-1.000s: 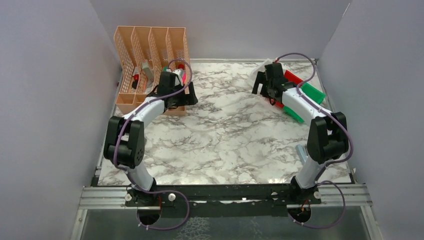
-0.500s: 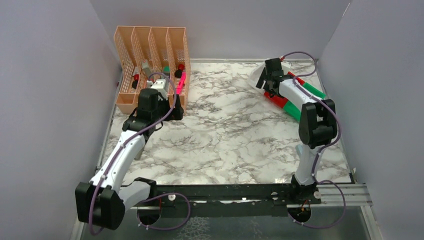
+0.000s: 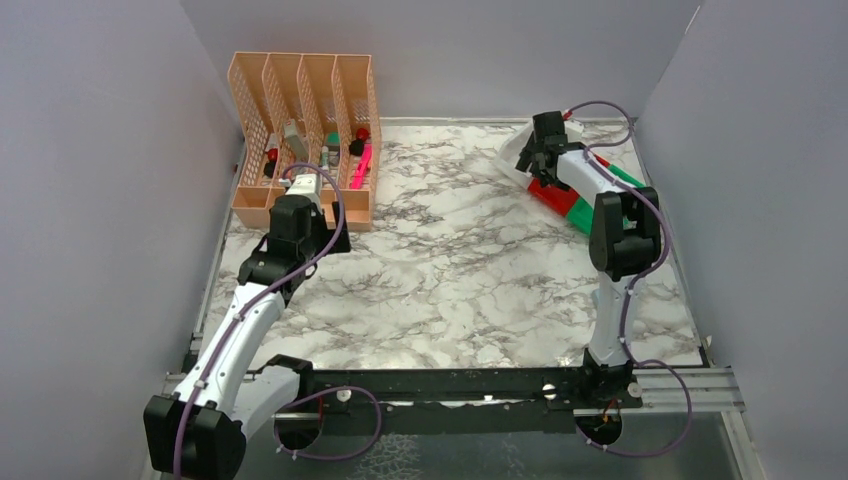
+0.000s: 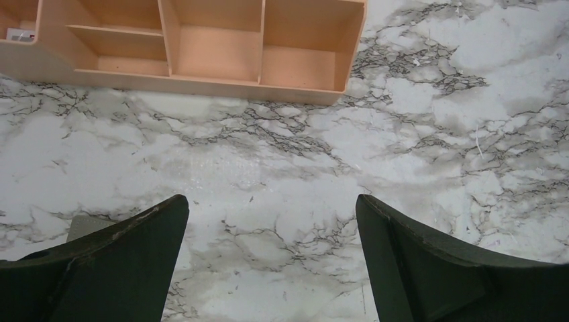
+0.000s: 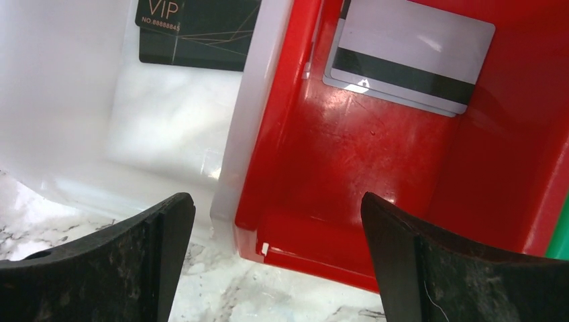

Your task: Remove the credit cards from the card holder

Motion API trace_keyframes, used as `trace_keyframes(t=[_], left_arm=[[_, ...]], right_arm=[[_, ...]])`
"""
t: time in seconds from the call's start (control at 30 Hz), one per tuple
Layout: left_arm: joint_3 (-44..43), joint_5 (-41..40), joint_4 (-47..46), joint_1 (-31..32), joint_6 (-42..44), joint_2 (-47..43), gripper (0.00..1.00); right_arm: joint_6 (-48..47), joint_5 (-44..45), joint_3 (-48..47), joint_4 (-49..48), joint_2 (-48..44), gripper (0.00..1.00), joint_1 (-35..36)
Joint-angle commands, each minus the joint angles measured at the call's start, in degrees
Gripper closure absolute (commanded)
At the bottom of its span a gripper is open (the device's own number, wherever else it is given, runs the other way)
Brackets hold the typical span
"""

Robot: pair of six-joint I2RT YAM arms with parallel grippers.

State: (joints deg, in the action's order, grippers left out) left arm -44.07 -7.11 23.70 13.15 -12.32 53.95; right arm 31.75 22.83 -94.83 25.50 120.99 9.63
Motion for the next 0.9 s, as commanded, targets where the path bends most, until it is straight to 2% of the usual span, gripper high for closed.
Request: trace_keyframes(t=[0.0, 0.2, 0.47, 0.63, 0.87], left_arm=[[-0.22, -1.71, 0.11, 0.03, 1.13, 0.61, 0.01], [-0.53, -1.25, 0.27, 0.01, 1.28, 2.03, 0.01], [-0.70, -1.26, 0.45, -0.03, 1.42, 2.72, 0.01], [-0.81, -0.93, 0.47, -0.05, 1.55, 3.14, 0.01], [-0.76, -0.55, 0.47, -0.07, 1.59, 3.14, 0.01]], right_arm=[[1.10, -0.15, -2.59, 2.08, 2.89, 0.00, -0.31], [0.77, -0.85, 1.74, -1.55, 1.27, 0.02, -0.31], [1.21, -4.44, 2.65, 0.77, 0.22, 0.06, -0.31], [1.19, -9.56, 7.22, -0.66, -3.61, 0.07, 0.18], [-1.03, -11.09, 13.43, -2.32, -8.41, 0.10, 2.28]])
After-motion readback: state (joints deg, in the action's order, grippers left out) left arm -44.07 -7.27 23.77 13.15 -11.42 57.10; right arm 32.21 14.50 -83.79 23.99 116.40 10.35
